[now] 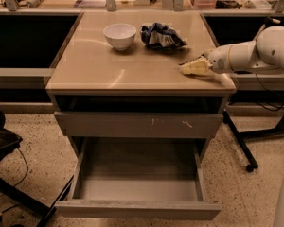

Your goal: Place rxbar chocolate into middle drawer

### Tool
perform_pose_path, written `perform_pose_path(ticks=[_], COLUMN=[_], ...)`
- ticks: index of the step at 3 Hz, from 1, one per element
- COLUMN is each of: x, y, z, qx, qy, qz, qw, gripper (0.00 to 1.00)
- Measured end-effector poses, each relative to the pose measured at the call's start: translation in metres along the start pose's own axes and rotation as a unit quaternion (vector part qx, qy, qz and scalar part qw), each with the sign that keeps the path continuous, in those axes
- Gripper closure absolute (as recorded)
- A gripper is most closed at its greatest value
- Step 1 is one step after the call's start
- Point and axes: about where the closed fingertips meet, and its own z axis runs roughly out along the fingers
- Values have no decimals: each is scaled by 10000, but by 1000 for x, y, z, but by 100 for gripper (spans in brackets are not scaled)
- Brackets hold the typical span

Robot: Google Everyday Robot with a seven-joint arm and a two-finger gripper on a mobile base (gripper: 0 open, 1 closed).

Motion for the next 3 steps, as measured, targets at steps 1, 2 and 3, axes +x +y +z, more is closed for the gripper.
perform_pose_path(ticks=[1,2,3], x=[-6,-9,8], y=[1,1,28], z=[-4,-5,-54], qx=[-1,-3,-280], qy=[-1,-1,-67], qz=[0,0,227], qw=[10000,10000,9993], gripper=[89,100,100])
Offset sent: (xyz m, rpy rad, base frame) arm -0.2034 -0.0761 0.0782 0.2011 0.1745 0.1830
